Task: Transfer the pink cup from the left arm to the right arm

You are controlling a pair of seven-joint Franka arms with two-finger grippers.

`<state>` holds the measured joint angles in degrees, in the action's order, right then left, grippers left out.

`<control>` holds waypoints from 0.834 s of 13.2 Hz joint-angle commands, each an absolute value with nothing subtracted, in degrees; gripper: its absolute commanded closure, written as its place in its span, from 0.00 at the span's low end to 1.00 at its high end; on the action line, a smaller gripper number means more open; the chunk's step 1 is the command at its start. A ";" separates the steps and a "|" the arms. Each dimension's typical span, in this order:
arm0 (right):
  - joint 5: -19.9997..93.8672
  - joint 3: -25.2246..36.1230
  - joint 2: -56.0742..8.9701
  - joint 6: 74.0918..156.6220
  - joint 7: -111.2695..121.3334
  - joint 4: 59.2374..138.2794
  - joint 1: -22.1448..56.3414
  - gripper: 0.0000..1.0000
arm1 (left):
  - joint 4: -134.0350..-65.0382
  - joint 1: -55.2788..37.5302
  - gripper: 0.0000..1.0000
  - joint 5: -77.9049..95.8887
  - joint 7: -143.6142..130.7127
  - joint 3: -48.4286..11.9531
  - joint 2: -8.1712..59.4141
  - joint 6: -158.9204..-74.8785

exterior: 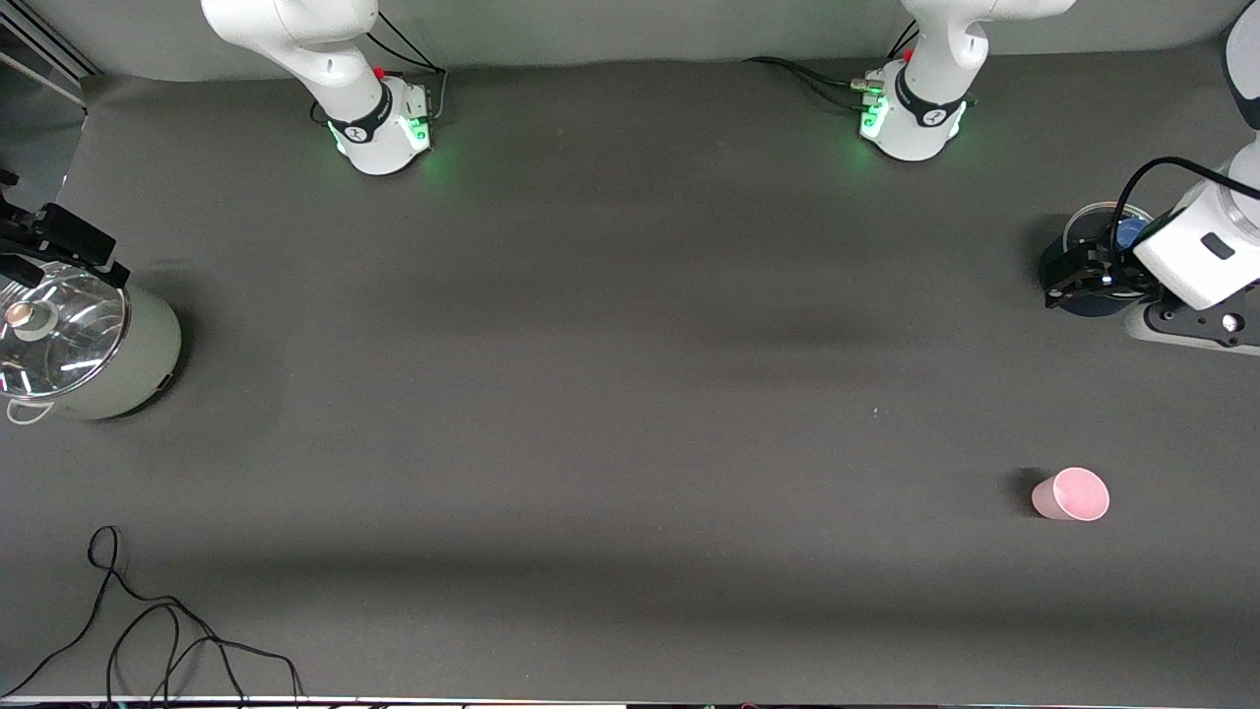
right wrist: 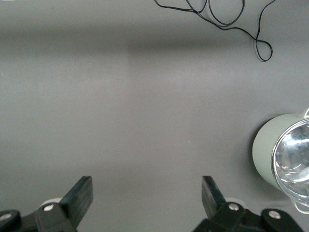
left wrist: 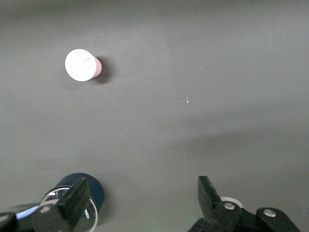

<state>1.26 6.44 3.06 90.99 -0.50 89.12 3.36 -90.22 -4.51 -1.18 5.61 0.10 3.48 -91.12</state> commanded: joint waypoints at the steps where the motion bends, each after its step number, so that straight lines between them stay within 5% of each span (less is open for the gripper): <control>1: 2.28 6.59 3.69 91.14 0.70 89.21 3.43 0.00 | -89.21 -5.27 0.00 -1.85 6.15 0.70 3.87 -91.32; 11: 2.02 6.68 3.95 91.32 0.62 89.38 3.43 0.00 | -89.30 -5.27 0.00 -1.85 6.07 0.70 3.87 -90.88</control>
<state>1.27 6.49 3.15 91.06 -0.42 89.11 3.36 -90.22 -4.51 -1.18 5.61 0.10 3.48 -91.17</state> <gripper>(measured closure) 0.000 0.000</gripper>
